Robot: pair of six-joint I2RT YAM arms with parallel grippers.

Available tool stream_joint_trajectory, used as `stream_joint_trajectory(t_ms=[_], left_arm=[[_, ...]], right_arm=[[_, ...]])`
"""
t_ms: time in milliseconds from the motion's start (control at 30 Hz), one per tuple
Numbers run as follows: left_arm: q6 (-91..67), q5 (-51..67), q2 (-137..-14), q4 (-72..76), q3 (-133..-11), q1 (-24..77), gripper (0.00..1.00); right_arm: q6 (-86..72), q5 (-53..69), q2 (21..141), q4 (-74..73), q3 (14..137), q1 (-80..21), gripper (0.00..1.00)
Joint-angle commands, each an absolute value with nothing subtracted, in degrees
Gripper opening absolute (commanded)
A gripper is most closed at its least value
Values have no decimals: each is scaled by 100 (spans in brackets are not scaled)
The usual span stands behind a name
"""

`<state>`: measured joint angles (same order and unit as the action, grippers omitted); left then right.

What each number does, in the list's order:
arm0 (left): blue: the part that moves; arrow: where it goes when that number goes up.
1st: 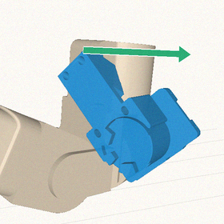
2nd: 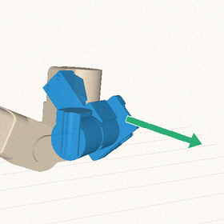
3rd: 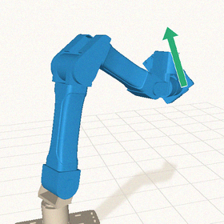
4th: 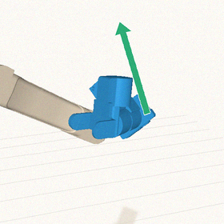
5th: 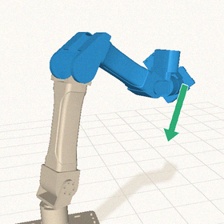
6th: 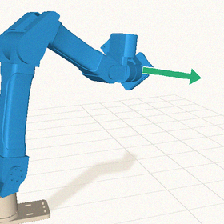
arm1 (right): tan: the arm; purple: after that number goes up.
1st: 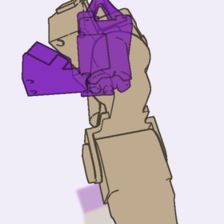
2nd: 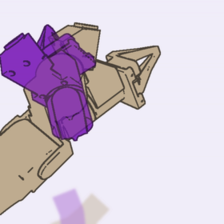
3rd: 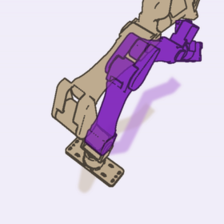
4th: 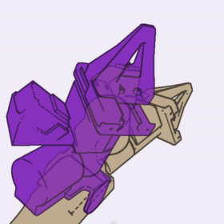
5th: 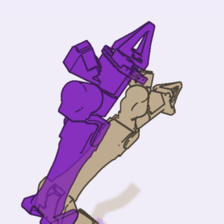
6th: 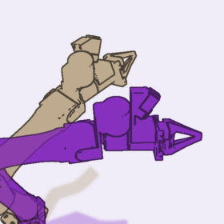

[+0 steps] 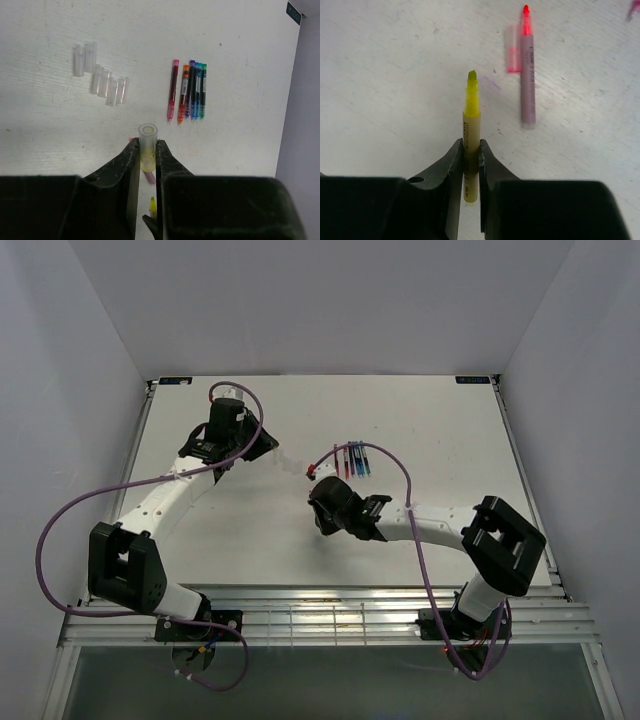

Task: Open the pen caps

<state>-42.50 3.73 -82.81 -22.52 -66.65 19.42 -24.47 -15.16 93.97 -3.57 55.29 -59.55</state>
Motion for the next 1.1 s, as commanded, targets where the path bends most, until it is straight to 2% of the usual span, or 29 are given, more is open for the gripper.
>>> stream_joint_trajectory(t_ms=[0, 133, 367, 600, 900, 1067], left_arm=[[-4202, 464, -8086, -1970, -6313, 1916, 0], [-4096, 1500, -7963, -1469, -5628, 1925, 0], [-4341, 1758, -8033, -774, -4589, 2188, 0], [-4552, 1687, -8779, -405, -4553, 2636, 0], [-4737, 1600, -9474, -71, -4693, 2760, 2], [-4834, 1573, -9624, 122, -4737, 2839, 6]], right_arm=[[-2022, -1813, 8869, -607, 5555, -5688, 8], [-1794, -1310, 8763, -606, 5625, -5160, 8], [-1363, -80, 9078, -606, 5906, -4176, 8], [-906, 842, 9597, -580, 6293, -3973, 9], [-835, 1221, 10116, -528, 6407, -3797, 9], [-826, 1388, 10318, -431, 6398, -3771, 11]])
